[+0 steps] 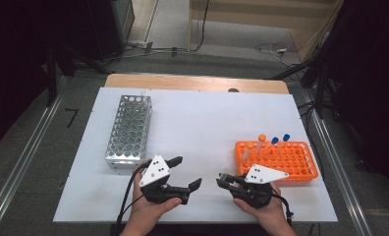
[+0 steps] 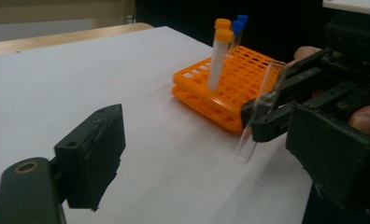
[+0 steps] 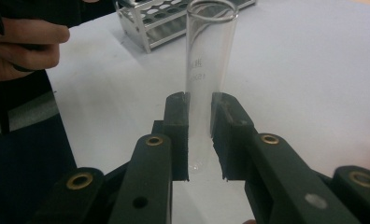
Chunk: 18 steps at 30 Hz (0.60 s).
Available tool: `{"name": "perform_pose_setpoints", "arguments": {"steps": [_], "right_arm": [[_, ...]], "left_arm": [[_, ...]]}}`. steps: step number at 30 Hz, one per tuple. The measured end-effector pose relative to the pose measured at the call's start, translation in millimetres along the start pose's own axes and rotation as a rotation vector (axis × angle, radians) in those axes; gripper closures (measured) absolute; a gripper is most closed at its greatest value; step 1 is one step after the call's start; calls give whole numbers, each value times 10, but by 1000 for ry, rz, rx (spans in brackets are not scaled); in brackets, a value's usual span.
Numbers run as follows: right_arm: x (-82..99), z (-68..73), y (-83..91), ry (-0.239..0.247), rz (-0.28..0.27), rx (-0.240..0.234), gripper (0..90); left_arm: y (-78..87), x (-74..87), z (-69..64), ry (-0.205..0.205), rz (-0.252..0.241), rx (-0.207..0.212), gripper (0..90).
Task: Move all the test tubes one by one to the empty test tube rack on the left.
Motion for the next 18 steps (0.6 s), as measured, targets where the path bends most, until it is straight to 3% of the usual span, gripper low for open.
{"name": "perform_pose_setpoints", "arguments": {"steps": [10,18], "right_arm": [[-6,134,-60,35,16,-31,743],[-9,223,-79,82,19,-66,743]], "left_arm": [[-162,12,-109,-7,13,121,350],[-305,33,-197,-18,44,163,537]]}}
Point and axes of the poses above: each handheld gripper's, and its own axes: y roughly backward along the jaws, x roughly out of its underside, z roughly to its left, the point moved 1 cm from there along -y, roughly forward along the jaws, and after that the axes turned 15 degrees about x, right-handed, at the moved point
